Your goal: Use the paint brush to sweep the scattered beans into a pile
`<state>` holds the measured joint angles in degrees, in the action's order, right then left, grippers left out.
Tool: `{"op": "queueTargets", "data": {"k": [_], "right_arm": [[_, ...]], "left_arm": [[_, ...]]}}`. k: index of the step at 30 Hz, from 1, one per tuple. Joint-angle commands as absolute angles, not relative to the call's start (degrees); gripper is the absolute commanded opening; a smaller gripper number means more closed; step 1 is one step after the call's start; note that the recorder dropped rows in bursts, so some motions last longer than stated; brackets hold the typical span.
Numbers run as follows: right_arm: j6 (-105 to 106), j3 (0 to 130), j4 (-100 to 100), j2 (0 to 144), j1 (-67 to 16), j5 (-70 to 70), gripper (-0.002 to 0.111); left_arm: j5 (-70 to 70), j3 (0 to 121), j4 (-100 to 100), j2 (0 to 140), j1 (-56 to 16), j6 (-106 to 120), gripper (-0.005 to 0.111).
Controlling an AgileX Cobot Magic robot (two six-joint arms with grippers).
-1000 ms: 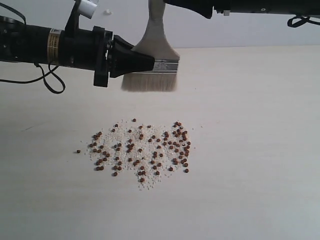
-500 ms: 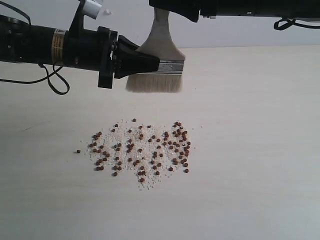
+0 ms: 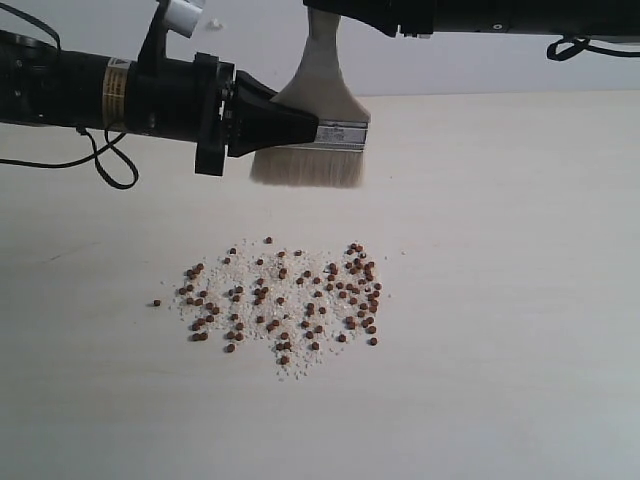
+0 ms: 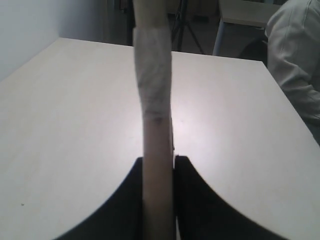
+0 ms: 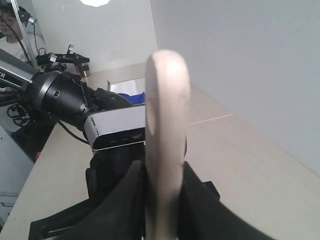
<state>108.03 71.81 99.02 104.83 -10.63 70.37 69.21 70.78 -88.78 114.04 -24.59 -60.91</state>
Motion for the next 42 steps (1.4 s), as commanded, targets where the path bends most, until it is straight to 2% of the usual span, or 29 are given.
{"op": "queueTargets", "data": {"k": [1, 2, 3, 4, 5, 7, 8, 9, 10, 12, 14, 15, 18, 22, 27, 32, 35, 39, 42], "right_arm": [[107.84, 71.89, 99.95, 104.62, -10.72, 69.96, 0.0], [107.84, 71.89, 99.95, 104.62, -10.72, 69.96, 0.0], [107.84, 71.89, 99.95, 104.21, -10.72, 69.96, 0.0], [107.84, 71.89, 99.95, 103.95, -10.72, 68.3, 0.0], [107.84, 71.89, 99.95, 103.12, -10.72, 63.0, 0.0], [107.84, 71.89, 99.95, 101.99, -10.72, 56.34, 0.0], [108.09, 71.89, 99.95, 101.41, -10.72, 53.35, 0.0], [108.26, 71.89, 99.95, 100.37, -10.72, 45.89, 0.0], [108.35, 71.89, 99.95, 99.52, -10.72, 40.67, 0.0], [107.75, 71.89, 97.9, 97.75, -10.72, 28.34, 0.0], [105.42, 70.61, 92.67, 96.55, -10.72, 17.73, 0.0], [104.76, 70.35, 92.78, 96.44, -10.72, 15.77, 0.0], [104.62, 69.94, 92.78, 96.44, -11.71, 12.18, 0.0], [107.36, 69.46, 92.38, 96.18, -16.99, -2.68, 0.0], [111.92, 69.46, 91.6, 96.18, -24.04, -14.25, 0.0], [111.77, 67.63, 90.2, 95.03, -27.75, -22.35, 0.0], [100.02, 61.63, 80.29, 91.73, -28.92, -22.22, 0.0], [86.45, 55.84, 72.53, 87.63, -29.35, -21.02, 0.0], [85.03, 49.73, 71.87, 83.39, -29.35, -18.54, 0.0]], "left_arm": [[69.96, 71.3, -85.22, 112.89, -24.77, -60.73, 0.001], [69.96, 71.3, -84.12, 112.96, -24.77, -60.59, 0.003], [69.07, 71.3, -80.97, 112.96, -24.65, -60.59, 0.015], [68.45, 71.3, -79.74, 112.96, -24.56, -60.31, 0.022], [67.35, 71.3, -77.47, 112.96, -24.56, -59.43, 0.045], [66.41, 71.3, -76.84, 112.75, -24.56, -57.69, 0.072], [65.7, 71.3, -76.84, 112.66, -24.51, -57.43, 0.083], [64.17, 71.3, -76.83, 112.09, -24.14, -57.12, 0.088], [63.66, 71.3, -77.32, 111.65, -23.58, -57.16, 0.086], [63.5, 71.3, -78.48, 110.43, -21.4, -57.88, 0.069], [63.26, 71.3, -81.7, 108.69, -17.72, -64.12, 0.012], [63.26, 71.3, -83.39, 108.37, -16.86, -66.0, 0.001], [59.27, 69.07, -84.33, 106.14, -15.45, -66.48, 0.0], [41.35, 60.57, -76.46, 99.22, -15.45, -62.03, 0.0], [34.13, 44.57, -52.98, 85.46, -15.45, -41.8, 0.0], [34.27, 25.41, -20.33, 66.87, -15.45, -19.11, 0.0], [35.27, 13.27, -3.33, 51.07, -15.45, -8.0, 0.0], [32.84, 7.69, -1.97, 37.64, -15.45, -7.16, 0.0], [18.06, 5.97, 5.52, 23.44, -14.65, 2.59, 0.0]]}}
